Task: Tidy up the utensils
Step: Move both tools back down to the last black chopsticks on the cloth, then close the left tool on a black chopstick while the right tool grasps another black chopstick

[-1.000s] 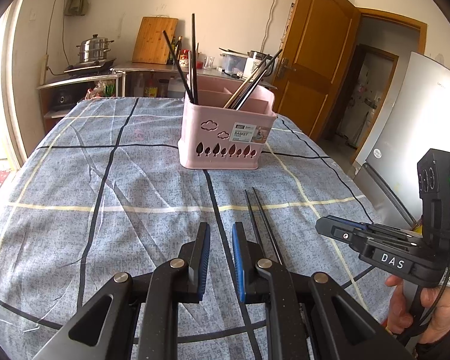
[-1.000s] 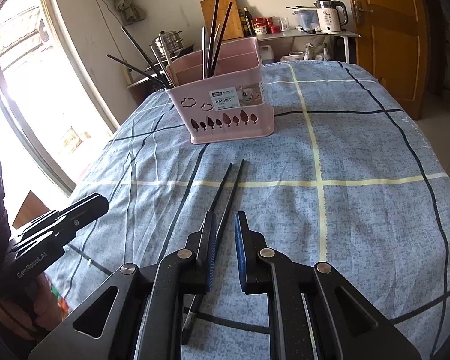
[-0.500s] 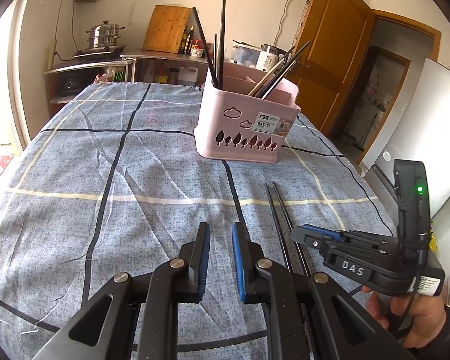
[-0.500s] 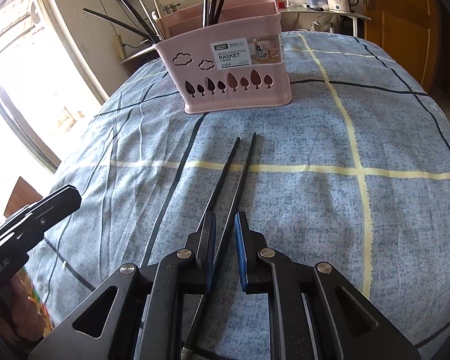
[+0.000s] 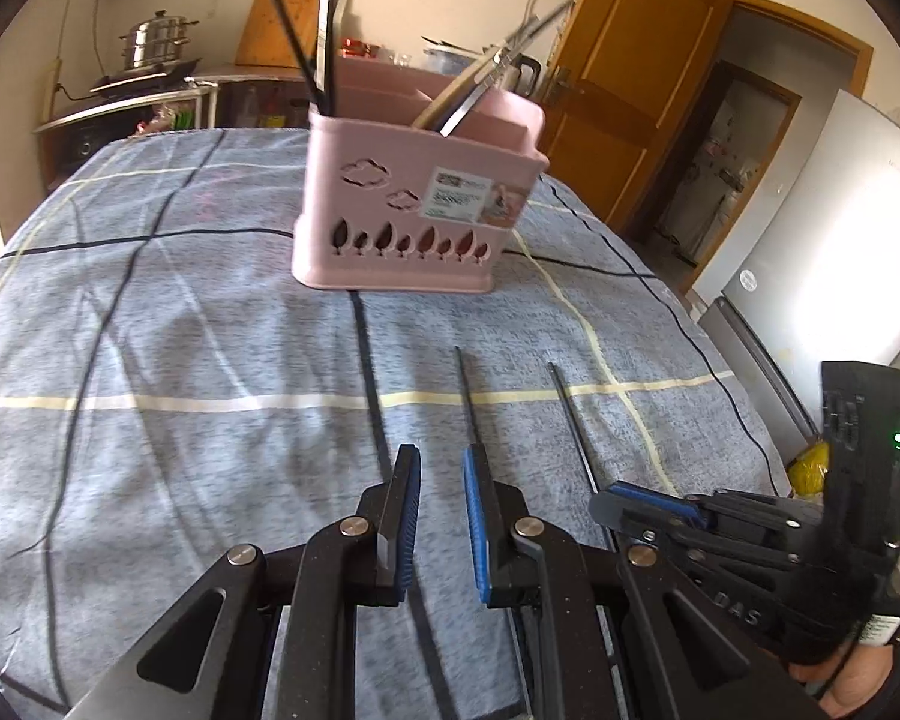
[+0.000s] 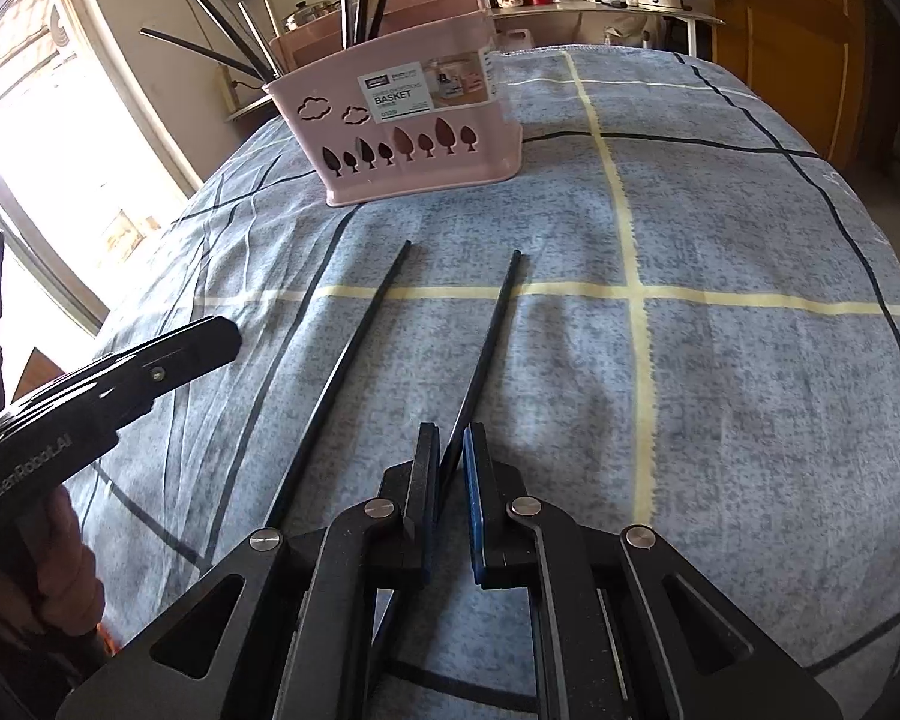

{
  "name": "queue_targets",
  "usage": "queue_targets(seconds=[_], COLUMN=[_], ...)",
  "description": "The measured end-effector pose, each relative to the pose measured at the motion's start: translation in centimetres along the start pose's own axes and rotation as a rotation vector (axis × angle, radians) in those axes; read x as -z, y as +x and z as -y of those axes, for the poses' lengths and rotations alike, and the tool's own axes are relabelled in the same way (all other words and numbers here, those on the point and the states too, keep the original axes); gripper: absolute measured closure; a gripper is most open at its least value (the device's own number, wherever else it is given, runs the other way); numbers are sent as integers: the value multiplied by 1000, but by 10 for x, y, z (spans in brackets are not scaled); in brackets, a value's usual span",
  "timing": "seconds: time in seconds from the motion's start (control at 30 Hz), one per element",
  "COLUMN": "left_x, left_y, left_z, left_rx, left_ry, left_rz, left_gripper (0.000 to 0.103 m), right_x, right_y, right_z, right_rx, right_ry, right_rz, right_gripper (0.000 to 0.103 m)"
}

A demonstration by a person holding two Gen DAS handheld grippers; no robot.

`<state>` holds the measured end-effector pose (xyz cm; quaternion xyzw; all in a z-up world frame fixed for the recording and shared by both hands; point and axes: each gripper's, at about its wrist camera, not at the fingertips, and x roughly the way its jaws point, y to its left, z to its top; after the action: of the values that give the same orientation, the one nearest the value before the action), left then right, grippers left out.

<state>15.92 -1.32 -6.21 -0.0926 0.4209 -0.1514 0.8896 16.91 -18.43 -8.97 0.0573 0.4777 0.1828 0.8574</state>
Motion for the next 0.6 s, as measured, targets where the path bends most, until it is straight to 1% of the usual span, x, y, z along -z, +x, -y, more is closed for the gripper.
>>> queue_targets(seconds=[0.17,0.27,0.37,0.43,0.6], left_x=[-1,-1,-1,1,8], left_y=[34,47,49,48,37], left_z=[15,22,28,27,14], left_rx=[-12,-25,-49,-70,-80], left_ry=[33,48,82,90,50], left_rz=[-58,-78,-61,-62,-60], left_gripper=[89,89,90,96,96], right_x=[3,2,0,-1,-7], right_y=[-8,-9,-9,-9,-7], right_z=[13,15,17,17,19], right_rx=[4,11,18,18,21], right_ry=[12,13,16,21,30], right_rz=[0,2,7,11,19], right_gripper=[95,93,93,93,93])
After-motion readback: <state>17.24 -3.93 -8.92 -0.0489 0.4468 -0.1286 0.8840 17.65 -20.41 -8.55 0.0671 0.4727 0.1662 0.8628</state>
